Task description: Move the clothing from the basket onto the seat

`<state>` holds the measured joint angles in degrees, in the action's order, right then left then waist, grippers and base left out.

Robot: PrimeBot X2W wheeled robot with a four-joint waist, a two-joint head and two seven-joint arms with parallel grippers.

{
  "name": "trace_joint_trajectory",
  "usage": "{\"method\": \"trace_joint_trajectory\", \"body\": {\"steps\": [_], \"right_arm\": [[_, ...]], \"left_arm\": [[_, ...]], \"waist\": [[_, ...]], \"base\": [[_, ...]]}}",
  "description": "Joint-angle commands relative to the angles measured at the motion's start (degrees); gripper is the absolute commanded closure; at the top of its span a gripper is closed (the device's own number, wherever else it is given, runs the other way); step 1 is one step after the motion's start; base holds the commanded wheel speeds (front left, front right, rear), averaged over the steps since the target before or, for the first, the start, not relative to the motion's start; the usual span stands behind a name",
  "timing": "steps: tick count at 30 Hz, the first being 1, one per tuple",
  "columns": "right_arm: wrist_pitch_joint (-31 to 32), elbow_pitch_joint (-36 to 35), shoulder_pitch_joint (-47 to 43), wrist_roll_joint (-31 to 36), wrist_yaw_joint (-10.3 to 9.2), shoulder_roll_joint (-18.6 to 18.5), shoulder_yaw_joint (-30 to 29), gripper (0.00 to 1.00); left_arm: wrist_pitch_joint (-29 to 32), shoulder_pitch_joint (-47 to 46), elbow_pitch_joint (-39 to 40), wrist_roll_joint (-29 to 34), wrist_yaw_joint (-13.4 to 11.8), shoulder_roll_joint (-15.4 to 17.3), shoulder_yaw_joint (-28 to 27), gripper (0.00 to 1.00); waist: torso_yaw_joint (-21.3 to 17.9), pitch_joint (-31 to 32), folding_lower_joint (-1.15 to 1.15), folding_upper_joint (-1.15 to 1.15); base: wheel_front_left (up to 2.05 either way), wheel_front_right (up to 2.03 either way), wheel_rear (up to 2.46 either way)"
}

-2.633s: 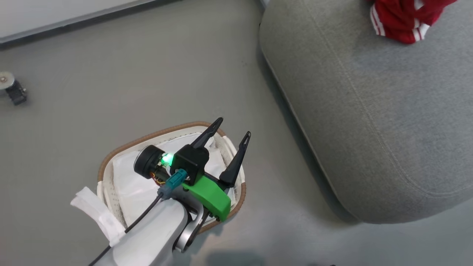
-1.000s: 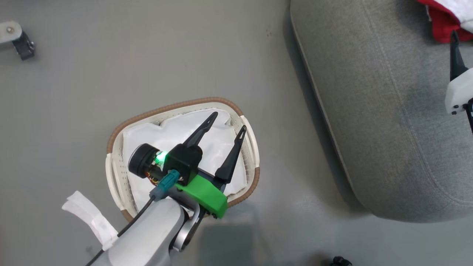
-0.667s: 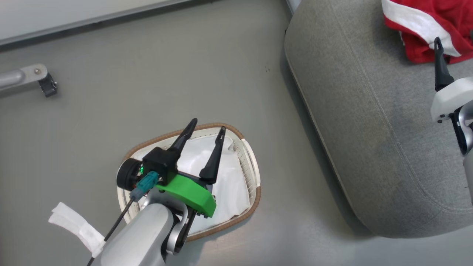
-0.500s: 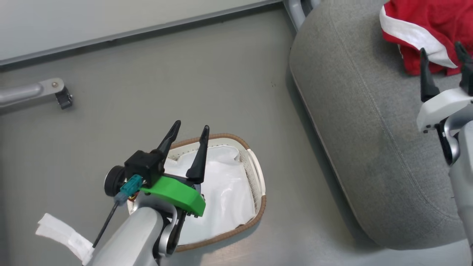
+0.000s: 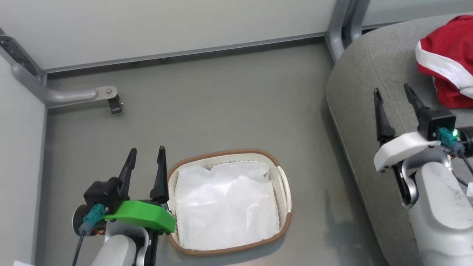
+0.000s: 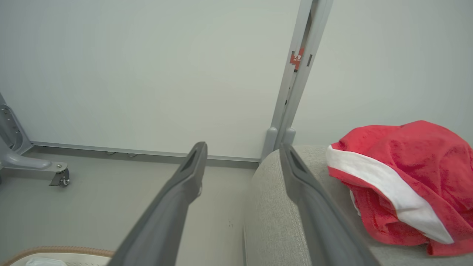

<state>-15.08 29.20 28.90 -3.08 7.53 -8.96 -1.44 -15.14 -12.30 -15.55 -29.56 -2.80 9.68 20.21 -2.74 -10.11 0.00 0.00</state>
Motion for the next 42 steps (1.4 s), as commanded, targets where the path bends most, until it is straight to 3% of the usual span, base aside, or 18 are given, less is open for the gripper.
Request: {"method": "trace_joint_trajectory", "body": {"steps": [1,9,20,42], "right_arm": [[-0.13,-1.04,-2.06,0.17,-0.08,0.76,-0.17,0.0],[-0.13,-8.28,-12.56,-0.08,-0.08,5.27,-1.13,0.0],[-0.13,-13.05,-20.92,-4.68,-0.08,5.96,1.13,0.0],[-0.13,-12.95,-22.06,-6.66,-0.08,5.98,2.69,0.0]], "left_arm": [[0.01,1.65,-0.21,0.74,0.44,-0.53,-0.91,0.0],[0.01,6.2,0.17,4.14,2.19,-3.15,-6.67,0.0],[0.01,11.02,1.14,6.43,4.37,-4.82,-10.83,0.0],[0.0,12.01,0.48,9.03,6.52,-6.24,-13.35,0.0]], "waist": [[2.39,1.96,0.0,0.0],[5.39,3.79,0.0,0.0],[5.32,5.17,0.0,0.0],[5.17,6.0,0.0,0.0]], "base": [[0.0,0.0,0.0],[0.0,0.0,0.0],[0.0,0.0,0.0],[0.0,0.0,0.0]]}}
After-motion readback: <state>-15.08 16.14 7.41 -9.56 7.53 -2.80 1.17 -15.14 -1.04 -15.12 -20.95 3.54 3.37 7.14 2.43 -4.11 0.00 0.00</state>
